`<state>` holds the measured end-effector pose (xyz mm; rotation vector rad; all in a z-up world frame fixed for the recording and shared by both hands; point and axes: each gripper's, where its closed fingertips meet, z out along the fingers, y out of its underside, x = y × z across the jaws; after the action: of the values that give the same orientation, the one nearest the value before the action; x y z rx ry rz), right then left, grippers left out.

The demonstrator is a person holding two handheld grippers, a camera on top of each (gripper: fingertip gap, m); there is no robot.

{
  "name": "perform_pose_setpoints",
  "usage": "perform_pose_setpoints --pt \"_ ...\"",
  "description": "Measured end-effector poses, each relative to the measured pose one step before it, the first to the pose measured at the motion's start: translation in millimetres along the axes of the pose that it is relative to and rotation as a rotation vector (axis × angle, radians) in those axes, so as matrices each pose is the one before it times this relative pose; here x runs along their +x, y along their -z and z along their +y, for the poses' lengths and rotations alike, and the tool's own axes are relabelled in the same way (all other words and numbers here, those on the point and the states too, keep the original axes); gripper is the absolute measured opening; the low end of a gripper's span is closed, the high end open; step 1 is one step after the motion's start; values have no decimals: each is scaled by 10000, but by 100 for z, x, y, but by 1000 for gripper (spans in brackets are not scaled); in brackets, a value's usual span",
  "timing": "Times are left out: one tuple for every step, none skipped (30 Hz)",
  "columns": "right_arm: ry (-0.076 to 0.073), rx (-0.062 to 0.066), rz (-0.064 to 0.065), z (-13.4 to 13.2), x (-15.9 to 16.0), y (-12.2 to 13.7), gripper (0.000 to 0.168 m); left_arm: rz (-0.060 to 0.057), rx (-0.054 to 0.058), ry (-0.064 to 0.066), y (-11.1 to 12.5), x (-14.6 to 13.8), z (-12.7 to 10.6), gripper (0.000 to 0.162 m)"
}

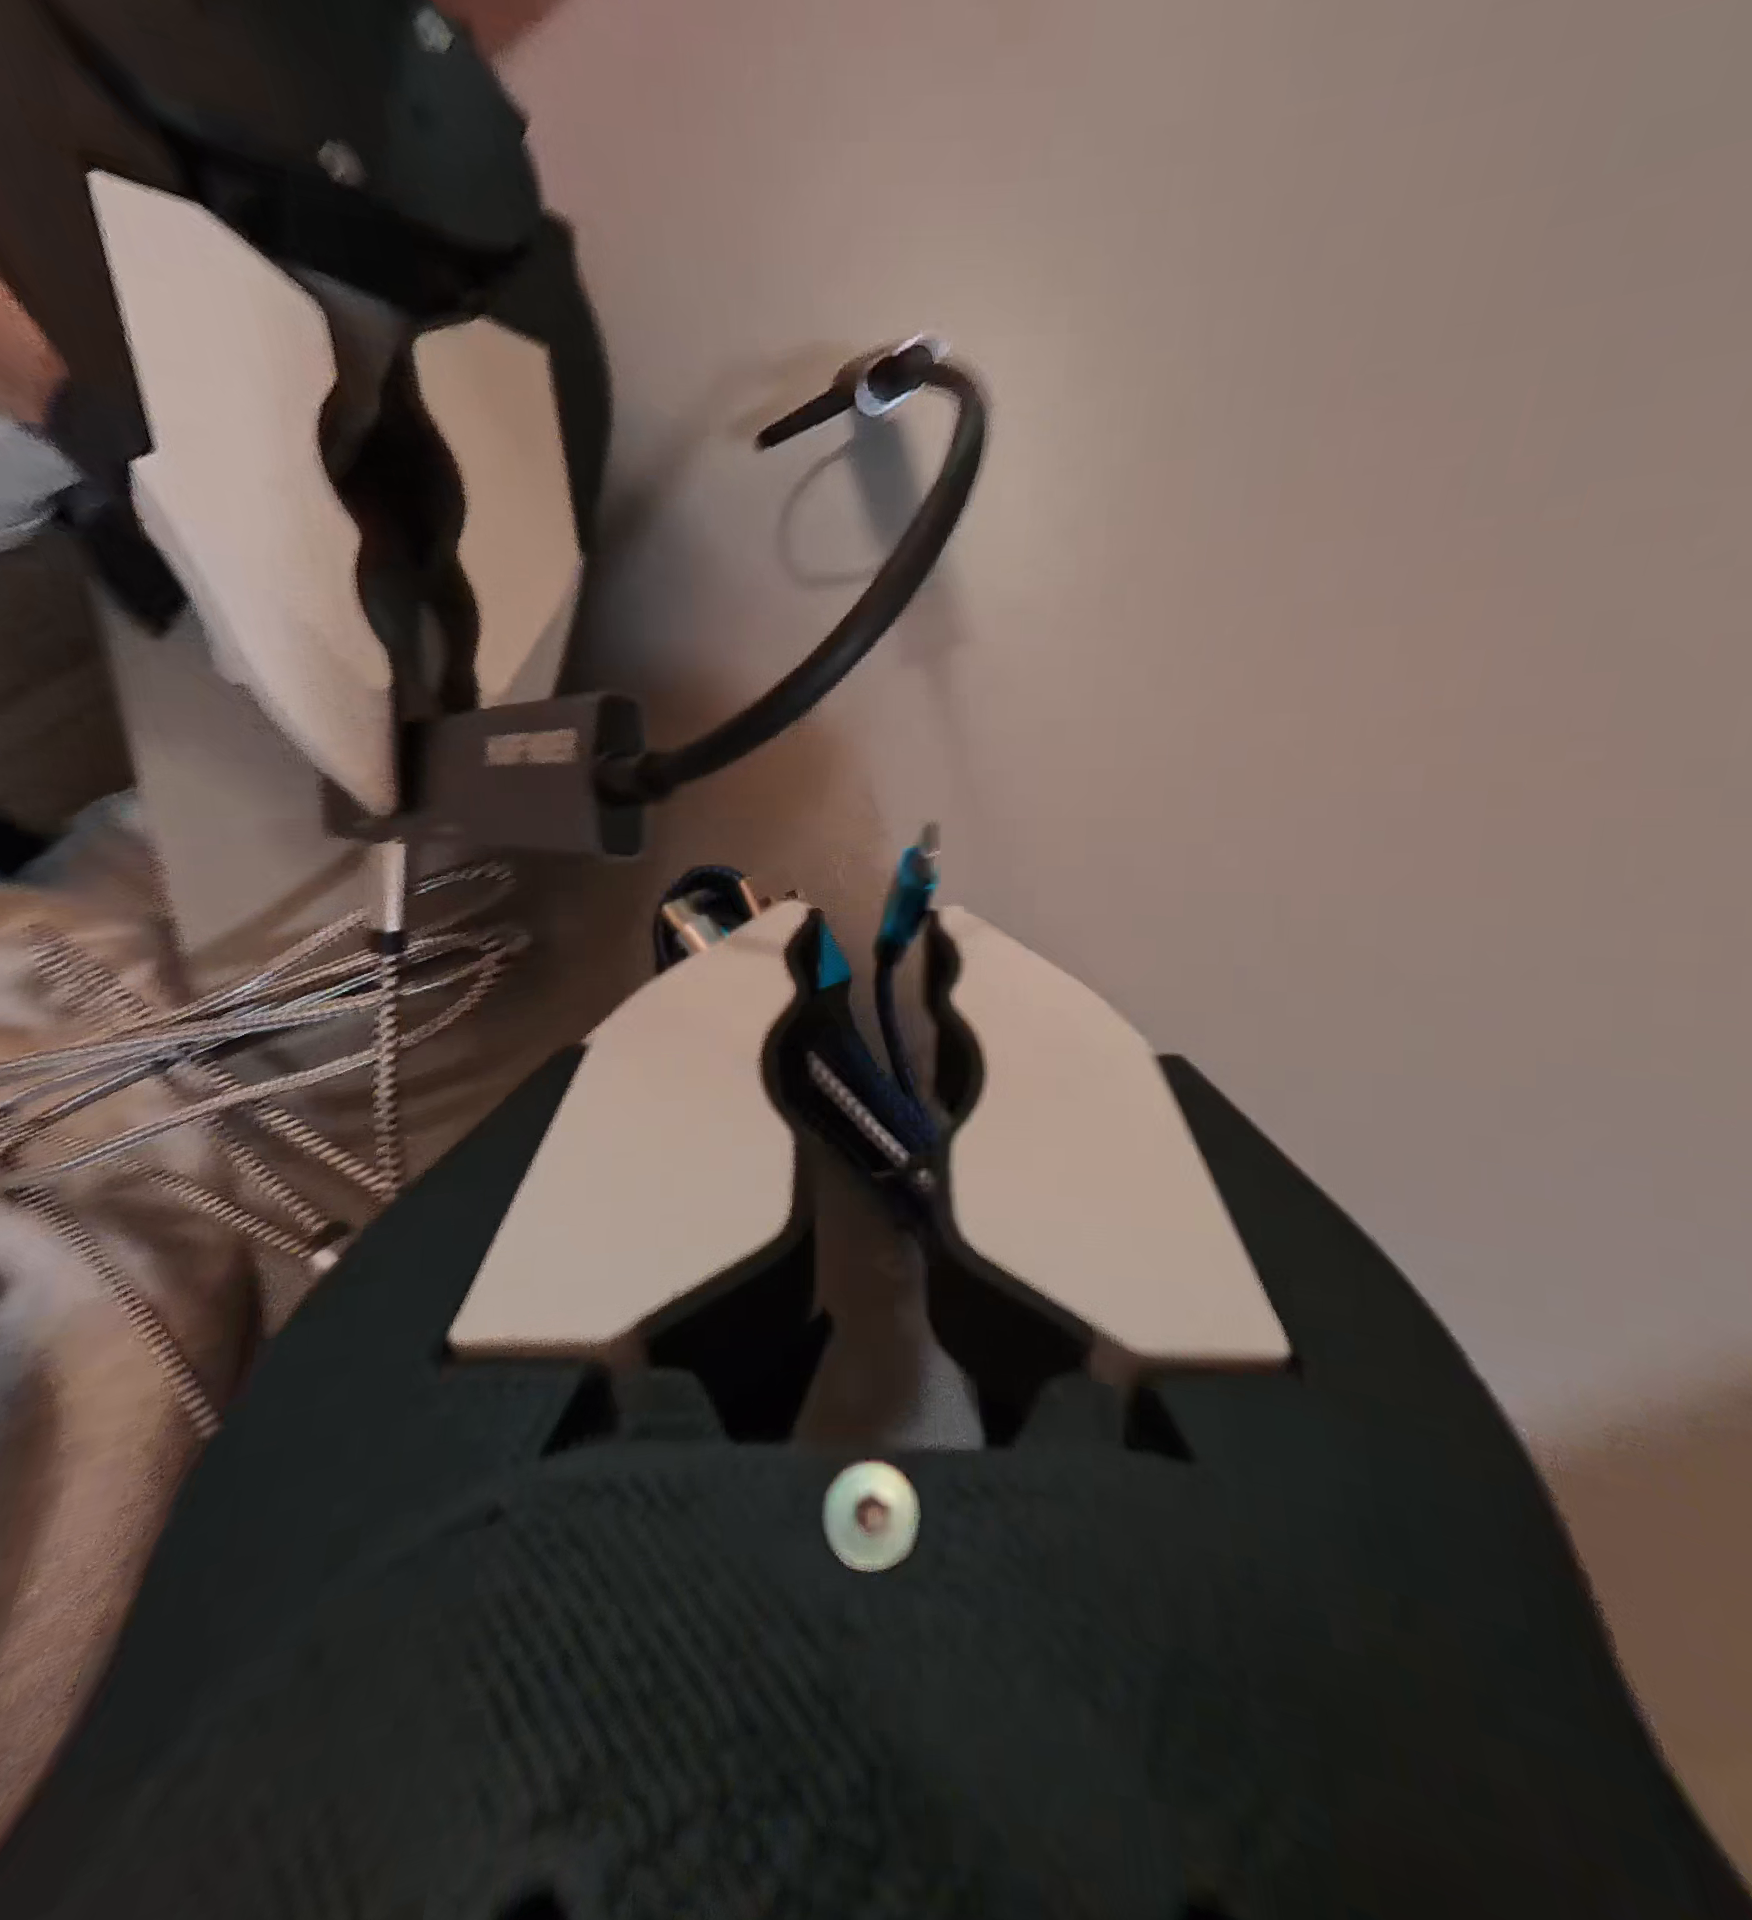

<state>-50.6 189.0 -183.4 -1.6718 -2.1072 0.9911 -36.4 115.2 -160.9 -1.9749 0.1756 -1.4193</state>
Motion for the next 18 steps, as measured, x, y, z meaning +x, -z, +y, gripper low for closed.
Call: perform_pose_setpoints --pt "194 315 455 -374 683 239 32 -2 43 15 43 -13 -46 8" --pt "153 278 476 -284 650 309 38 36 98 30 102 7 -112 8" --pt "174 279 496 -272 577 381 40 31 173 50 150 -18 -212 8" --pt "235 347 524 -361 527 434 44 16 244 54 234 -52 -303 8" --pt "252 400 556 -417 500 441 45 38 288 51 272 -33 -368 7" --pt "189 365 543 -392 440 442 43 72 298 52 309 0 -391 7" --pt "88 262 461 -282 289 363 40 53 287 57 320 -35 -397 7" --pt "8 142 301 -151 15 236 40 33 237 52 286 -61 -337 7" --pt "-19 27 106 -4 -320 146 37 41 182 37 241 -29 -274 7" --pt "11 -48 -59 97 -603 72 34 26 146 28 194 -22 -211 7" --pt "64 -65 -134 118 -774 20 31 15 117 7 154 -22 -175 7" --pt "108 -61 -118 116 -785 -54 28 57 85 5 109 55 -122 7" --pt "138 -61 -114 103 -774 -135 28 121 45 18 73 138 -69 8" --pt "175 -59 -156 36 -778 -190 26 175 -2 19 53 197 -9 8" --pt "222 -36 -191 -66 -738 -241 25 191 -43 20 25 221 48 8" --pt "234 7 -175 -157 -605 -271 25 207 -85 28 -1 247 107 8" --pt "184 39 -153 -177 -455 -335 25 195 -128 47 -35 220 186 8" --pt "79 20 -232 -113 -487 -376 25 152 -155 59 -82 171 226 8"
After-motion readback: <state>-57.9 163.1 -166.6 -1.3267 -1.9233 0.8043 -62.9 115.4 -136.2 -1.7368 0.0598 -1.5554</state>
